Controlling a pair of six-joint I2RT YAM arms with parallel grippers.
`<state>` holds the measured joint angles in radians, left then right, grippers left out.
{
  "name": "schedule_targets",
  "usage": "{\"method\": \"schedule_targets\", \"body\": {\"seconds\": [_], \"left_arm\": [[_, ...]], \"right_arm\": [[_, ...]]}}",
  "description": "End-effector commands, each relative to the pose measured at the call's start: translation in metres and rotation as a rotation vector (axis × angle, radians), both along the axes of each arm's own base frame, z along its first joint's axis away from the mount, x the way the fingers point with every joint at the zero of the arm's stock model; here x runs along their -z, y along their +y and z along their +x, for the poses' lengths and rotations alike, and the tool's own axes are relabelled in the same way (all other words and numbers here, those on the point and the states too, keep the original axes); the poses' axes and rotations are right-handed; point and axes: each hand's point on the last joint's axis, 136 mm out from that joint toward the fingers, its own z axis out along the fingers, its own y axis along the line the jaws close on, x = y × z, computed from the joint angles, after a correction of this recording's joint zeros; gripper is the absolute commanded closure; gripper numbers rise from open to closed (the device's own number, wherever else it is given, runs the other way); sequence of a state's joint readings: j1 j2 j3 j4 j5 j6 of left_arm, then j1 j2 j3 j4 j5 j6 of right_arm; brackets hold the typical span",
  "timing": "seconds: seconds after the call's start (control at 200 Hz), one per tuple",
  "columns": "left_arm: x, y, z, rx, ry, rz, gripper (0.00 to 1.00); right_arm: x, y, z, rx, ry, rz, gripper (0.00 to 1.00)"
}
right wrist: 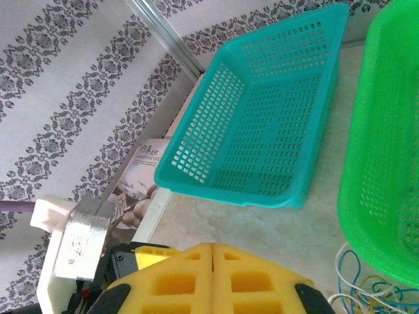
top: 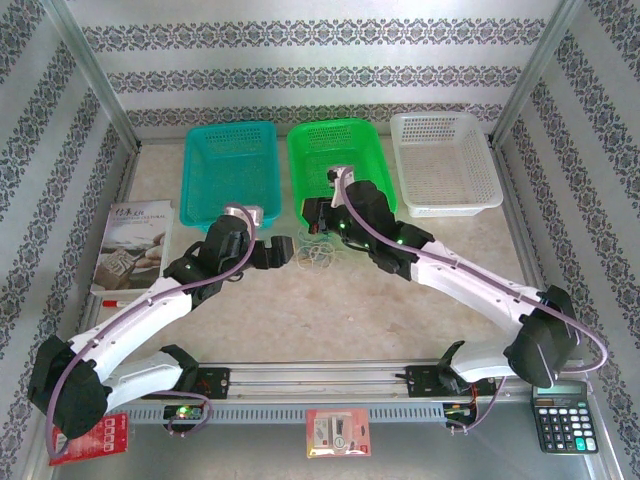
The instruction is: Untangle the cables
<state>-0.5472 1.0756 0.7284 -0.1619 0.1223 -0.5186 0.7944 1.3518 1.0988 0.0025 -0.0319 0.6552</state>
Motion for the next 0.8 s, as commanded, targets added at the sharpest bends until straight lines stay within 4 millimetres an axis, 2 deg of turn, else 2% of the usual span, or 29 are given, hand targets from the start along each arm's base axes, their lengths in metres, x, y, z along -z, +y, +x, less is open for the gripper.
{"method": "schedule_targets", "body": {"seconds": [0.0,0.11,0.22,0.385,0.495,0.629,0.799], "left_arm": [[-0.02,-0.012,0.011,0.054,-0.088,-0.044,0.06],[-0.022,-0.013,0.014,0.053,-0.085,-0.044,0.06],[-0.018,-0.014,0.013,0.054,-0.072,-0.046,0.05],[-0.009,-0.012,0.012,0.042,-0.049,-0.045,0.04],[0.004,-0.011,0.015,0.023,-0.001,-0.022,0.02],[0.021,-0.014,0.024,0.0,0.067,0.012,0.02],[0.034,-0.025,0.041,-0.015,0.099,0.066,0.01]], "right_arm": [[-0.003,-0.01,-0.001,0.031,-0.014,0.001,1.0],[0.008,-0.02,-0.003,0.051,-0.009,-0.044,1.0],[0.041,-0.043,-0.004,0.111,0.05,-0.078,1.0],[0.103,-0.091,-0.007,0.244,0.167,-0.099,0.72],[0.141,-0.114,-0.011,0.298,0.242,-0.115,0.59],[0.17,-0.126,-0.008,0.313,0.305,-0.131,0.49],[0.188,-0.129,0.001,0.311,0.342,-0.154,0.39]]}}
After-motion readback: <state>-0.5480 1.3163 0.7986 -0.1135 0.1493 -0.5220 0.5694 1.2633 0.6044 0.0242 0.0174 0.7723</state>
